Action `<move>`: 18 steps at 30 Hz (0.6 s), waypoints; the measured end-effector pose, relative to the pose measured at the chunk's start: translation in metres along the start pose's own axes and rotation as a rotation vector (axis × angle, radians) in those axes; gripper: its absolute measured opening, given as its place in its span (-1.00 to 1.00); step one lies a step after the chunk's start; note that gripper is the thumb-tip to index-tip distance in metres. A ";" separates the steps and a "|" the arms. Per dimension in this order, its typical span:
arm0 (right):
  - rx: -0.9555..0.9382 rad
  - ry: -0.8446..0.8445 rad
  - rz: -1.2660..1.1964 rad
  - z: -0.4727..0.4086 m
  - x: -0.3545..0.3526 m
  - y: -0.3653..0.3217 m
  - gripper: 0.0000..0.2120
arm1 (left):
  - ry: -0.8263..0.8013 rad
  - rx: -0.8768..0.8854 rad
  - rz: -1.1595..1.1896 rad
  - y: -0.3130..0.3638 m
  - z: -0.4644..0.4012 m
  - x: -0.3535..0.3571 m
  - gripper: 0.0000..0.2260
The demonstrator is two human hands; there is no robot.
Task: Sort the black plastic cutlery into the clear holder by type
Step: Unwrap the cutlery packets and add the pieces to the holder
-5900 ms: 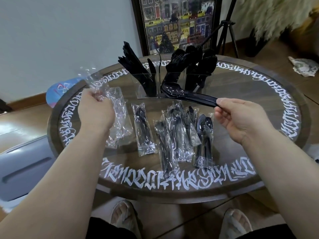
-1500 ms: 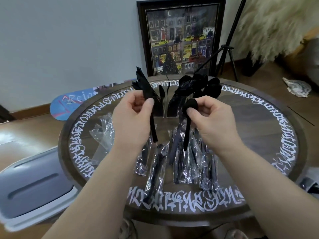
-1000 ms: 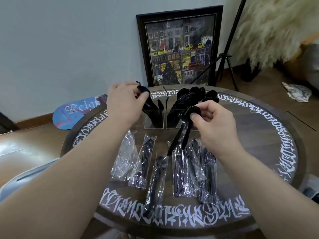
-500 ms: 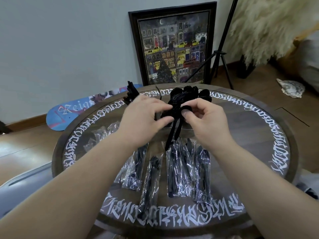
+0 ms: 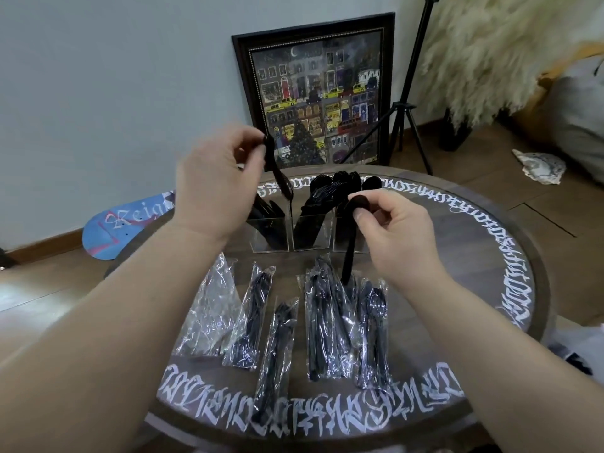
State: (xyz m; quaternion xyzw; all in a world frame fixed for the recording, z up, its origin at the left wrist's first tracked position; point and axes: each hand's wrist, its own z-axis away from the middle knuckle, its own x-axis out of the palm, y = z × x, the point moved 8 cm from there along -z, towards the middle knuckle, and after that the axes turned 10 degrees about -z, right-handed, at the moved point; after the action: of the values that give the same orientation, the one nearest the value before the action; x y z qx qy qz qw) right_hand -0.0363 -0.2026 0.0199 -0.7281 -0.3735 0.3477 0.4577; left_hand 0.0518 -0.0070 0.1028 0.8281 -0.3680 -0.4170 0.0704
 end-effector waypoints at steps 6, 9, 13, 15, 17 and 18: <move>0.003 0.019 -0.045 -0.005 -0.002 0.005 -0.68 | -0.073 -0.006 -0.188 -0.002 -0.001 0.021 -0.88; -0.002 0.039 -0.025 -0.006 -0.007 0.010 -0.68 | -0.172 -0.013 -0.300 -0.008 0.007 0.042 -0.84; 0.001 0.056 -0.024 -0.005 -0.013 0.019 -0.65 | -0.274 0.148 -0.386 -0.010 0.018 0.072 -0.81; -0.023 0.076 -0.007 -0.005 -0.017 0.019 -0.63 | -0.346 0.201 -0.496 -0.014 0.027 0.086 -0.78; -0.072 0.102 0.047 -0.004 -0.023 0.014 -0.61 | -0.394 0.213 -0.601 -0.018 0.035 0.093 -0.70; -0.100 0.120 0.075 -0.003 -0.027 0.012 -0.61 | -0.385 0.234 -0.606 -0.015 0.039 0.094 -0.66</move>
State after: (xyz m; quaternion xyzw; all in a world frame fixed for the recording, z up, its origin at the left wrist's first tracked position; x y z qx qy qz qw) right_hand -0.0441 -0.2307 0.0146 -0.7829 -0.3349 0.3013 0.4292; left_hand 0.0667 -0.0515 0.0110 0.8084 -0.1578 -0.5219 -0.2217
